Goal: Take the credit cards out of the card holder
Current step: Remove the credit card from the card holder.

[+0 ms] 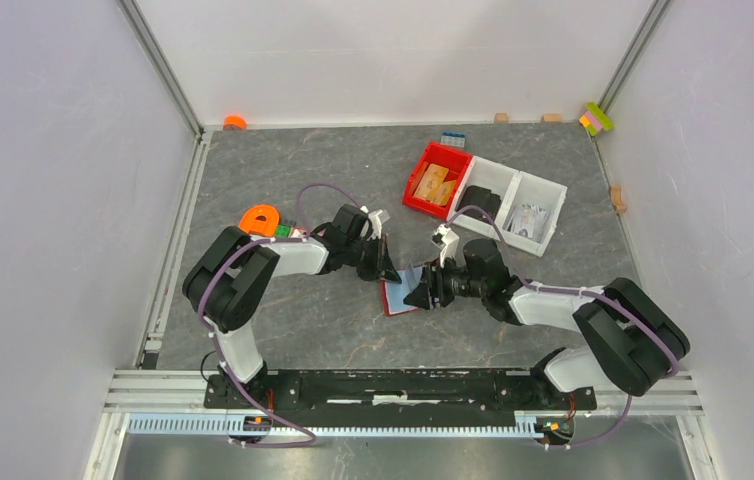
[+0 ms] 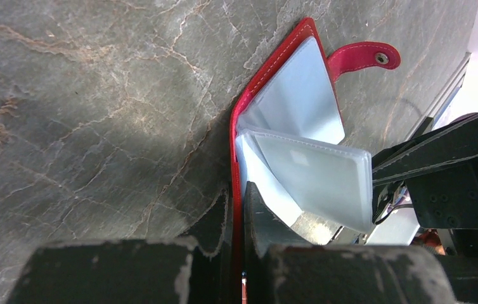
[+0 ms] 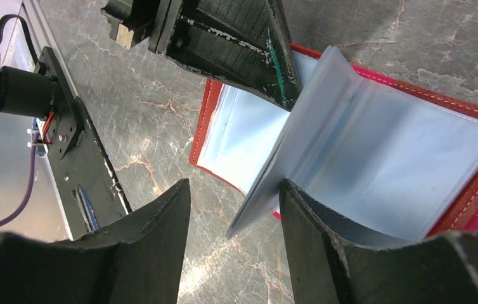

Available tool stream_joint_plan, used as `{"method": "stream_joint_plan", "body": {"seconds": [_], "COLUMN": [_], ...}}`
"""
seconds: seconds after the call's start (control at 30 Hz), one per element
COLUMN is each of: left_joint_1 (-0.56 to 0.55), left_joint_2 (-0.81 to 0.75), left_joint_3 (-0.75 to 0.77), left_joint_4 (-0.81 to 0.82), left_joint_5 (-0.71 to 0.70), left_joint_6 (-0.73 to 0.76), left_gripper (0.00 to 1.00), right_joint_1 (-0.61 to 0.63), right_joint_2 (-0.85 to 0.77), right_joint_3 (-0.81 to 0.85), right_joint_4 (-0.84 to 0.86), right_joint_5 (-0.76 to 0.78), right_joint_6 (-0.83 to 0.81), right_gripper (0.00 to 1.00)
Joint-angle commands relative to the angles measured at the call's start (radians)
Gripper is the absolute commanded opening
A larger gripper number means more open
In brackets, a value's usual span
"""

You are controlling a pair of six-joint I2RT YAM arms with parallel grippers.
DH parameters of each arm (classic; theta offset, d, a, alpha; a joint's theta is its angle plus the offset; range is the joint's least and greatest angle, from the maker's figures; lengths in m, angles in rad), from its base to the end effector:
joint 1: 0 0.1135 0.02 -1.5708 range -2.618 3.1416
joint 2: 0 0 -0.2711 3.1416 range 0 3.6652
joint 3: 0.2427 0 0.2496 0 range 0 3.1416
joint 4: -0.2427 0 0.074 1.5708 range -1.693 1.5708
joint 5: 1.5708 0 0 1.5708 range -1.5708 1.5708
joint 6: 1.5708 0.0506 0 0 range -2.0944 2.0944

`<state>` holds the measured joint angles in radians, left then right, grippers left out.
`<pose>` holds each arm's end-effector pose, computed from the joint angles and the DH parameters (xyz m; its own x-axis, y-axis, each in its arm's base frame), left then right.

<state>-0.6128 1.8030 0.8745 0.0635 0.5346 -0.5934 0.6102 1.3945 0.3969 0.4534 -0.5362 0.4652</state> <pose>0.2730 -0.2234 0.1298 -0.9441 0.0756 -0.3209 0.2863 0.6708 -0.6842 0.1940 0.1672 0.1485 -0.7609 -0.0614 -0.6460 -0.5700 0.5389 0.6202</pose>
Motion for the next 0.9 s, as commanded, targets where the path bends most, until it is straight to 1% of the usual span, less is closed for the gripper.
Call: {"method": "stream_joint_plan", "body": {"seconds": [0.0,0.33,0.37,0.43,0.5,0.57,0.63,0.7,0.87], "left_joint_1": [-0.004,-0.004,-0.005,-0.004,-0.004,-0.004,-0.005,-0.004,-0.004], "left_joint_2": [-0.007,-0.006,-0.006,-0.008,-0.009,-0.009,-0.013,-0.015,-0.014], "left_joint_3": [0.019,0.017,0.017,0.016,0.014,0.011,0.006,0.004,0.004], "left_joint_4": [0.048,0.053,0.053,0.056,0.063,0.074,0.084,0.086,0.089], "left_joint_5": [0.030,0.037,0.038,0.041,0.046,0.056,0.062,0.065,0.067], "left_joint_6": [0.007,0.003,0.004,0.002,-0.001,-0.008,-0.012,-0.012,-0.014], "left_gripper": [0.03,0.03,0.03,0.03,0.03,0.03,0.03,0.03,0.03], "right_joint_1": [0.014,0.015,0.016,0.015,0.015,0.015,0.016,0.015,0.016], "right_joint_2": [0.010,-0.021,-0.022,-0.028,-0.039,-0.046,-0.044,-0.038,-0.026], "right_joint_3": [0.045,0.030,0.027,0.021,0.012,0.007,0.007,0.008,0.011], "right_joint_4": [0.009,0.035,0.040,0.049,0.067,0.073,0.074,0.081,0.071], "right_joint_5": [0.000,-0.012,-0.015,-0.018,-0.023,-0.022,-0.023,-0.030,-0.024], "right_joint_6": [-0.037,-0.038,-0.037,-0.037,-0.035,-0.034,-0.033,-0.028,-0.026], "right_gripper": [0.60,0.60,0.60,0.65,0.65,0.62,0.56,0.52,0.48]}}
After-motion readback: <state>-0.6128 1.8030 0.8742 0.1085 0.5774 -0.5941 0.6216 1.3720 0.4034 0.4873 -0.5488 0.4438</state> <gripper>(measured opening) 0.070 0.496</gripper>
